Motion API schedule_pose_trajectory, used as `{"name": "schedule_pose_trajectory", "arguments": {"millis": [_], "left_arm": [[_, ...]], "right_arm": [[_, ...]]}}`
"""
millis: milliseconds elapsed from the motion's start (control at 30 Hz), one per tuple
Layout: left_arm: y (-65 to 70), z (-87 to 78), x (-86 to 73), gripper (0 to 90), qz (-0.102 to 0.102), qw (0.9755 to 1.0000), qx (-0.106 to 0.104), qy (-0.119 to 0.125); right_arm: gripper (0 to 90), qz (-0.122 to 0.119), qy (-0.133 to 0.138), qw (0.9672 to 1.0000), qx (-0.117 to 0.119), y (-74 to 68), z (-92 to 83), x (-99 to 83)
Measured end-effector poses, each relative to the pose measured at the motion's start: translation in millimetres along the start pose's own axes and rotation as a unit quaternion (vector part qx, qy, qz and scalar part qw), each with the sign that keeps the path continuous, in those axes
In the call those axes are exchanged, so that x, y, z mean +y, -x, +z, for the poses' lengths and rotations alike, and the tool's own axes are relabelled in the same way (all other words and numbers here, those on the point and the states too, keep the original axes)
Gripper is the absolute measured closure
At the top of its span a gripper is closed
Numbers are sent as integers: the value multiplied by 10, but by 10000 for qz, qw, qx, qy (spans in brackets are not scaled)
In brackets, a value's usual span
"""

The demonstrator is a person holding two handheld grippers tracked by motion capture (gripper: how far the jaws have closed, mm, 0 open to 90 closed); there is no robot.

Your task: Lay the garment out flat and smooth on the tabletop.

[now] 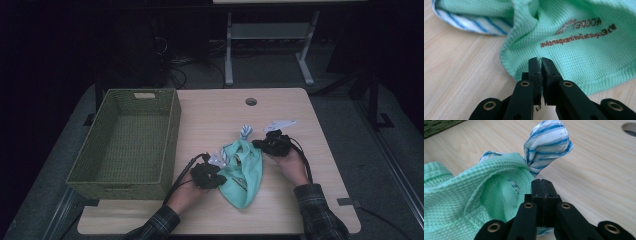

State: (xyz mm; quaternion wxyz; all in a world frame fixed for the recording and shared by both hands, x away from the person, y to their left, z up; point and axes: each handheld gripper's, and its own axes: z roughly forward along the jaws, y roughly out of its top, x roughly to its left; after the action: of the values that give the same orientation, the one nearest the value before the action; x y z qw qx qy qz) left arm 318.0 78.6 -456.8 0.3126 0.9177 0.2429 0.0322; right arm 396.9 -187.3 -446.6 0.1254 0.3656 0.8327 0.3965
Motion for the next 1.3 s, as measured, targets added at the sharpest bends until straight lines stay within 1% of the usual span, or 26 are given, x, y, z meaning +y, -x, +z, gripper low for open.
{"name": "schedule_pose_trajectory", "arguments": {"millis": [67,167,400,467,500,567,667,700,800,833,867,900,967,1000,1033,1100,1133,1167,1267,1300], "left_arm": [[2,0,-1,860,-5,10000,3,2],[6,2,-1,860,3,10000,20,14],[9,2,0,860,16,10000,22,6],[10,2,0,860,15,10000,26,5],[18,8,-1,860,-27,10000,39,51],[19,7,-1,860,-20,10000,43,45],[21,8,0,859,-18,10000,48,45],[21,3,2,858,16,10000,42,8],[23,4,15,812,20,10000,-9,-10],[32,6,21,806,-27,10000,-34,41],[38,2,31,802,-40,9999,-62,100],[51,-2,44,801,-55,9998,-46,203],[69,-24,81,801,29,9996,23,264],[74,-33,98,801,48,9994,85,334],[76,-41,113,801,28,9990,133,432],[64,-52,134,801,0,9986,220,491],[48,-52,137,801,14,9983,287,501],[37,-40,136,799,-30,9982,328,507],[-3,10,124,799,-28,9982,454,382],[-14,28,120,800,14,9983,480,330]], "right_arm": [[898,8,27,9999,-111,35,-35,-11],[898,88,57,9996,-270,107,-94,-43],[898,412,187,9973,-571,337,-262,-175],[898,451,176,9968,-641,389,-295,-216],[898,483,162,9963,-686,408,-309,-235],[898,516,120,9956,-772,451,-322,-273],[897,545,66,9952,-810,491,-305,-323],[897,581,62,9951,-803,493,-299,-331],[869,528,115,9956,-762,470,-303,-321],[824,542,142,9957,-739,453,-309,-313],[813,518,165,9958,-730,441,-321,-306],[785,521,187,9961,-684,425,-336,-300],[762,522,206,9965,-618,392,-369,-293],[746,523,217,9967,-583,378,-379,-293],[740,489,211,9969,-584,371,-391,-295],[725,510,199,9967,-598,357,-415,-307],[723,549,206,9965,-604,365,-427,-314],[723,553,249,9964,-594,387,-438,-322],[722,664,338,9955,-590,444,-438,-322],[723,690,347,9952,-598,457,-424,-315]]}}
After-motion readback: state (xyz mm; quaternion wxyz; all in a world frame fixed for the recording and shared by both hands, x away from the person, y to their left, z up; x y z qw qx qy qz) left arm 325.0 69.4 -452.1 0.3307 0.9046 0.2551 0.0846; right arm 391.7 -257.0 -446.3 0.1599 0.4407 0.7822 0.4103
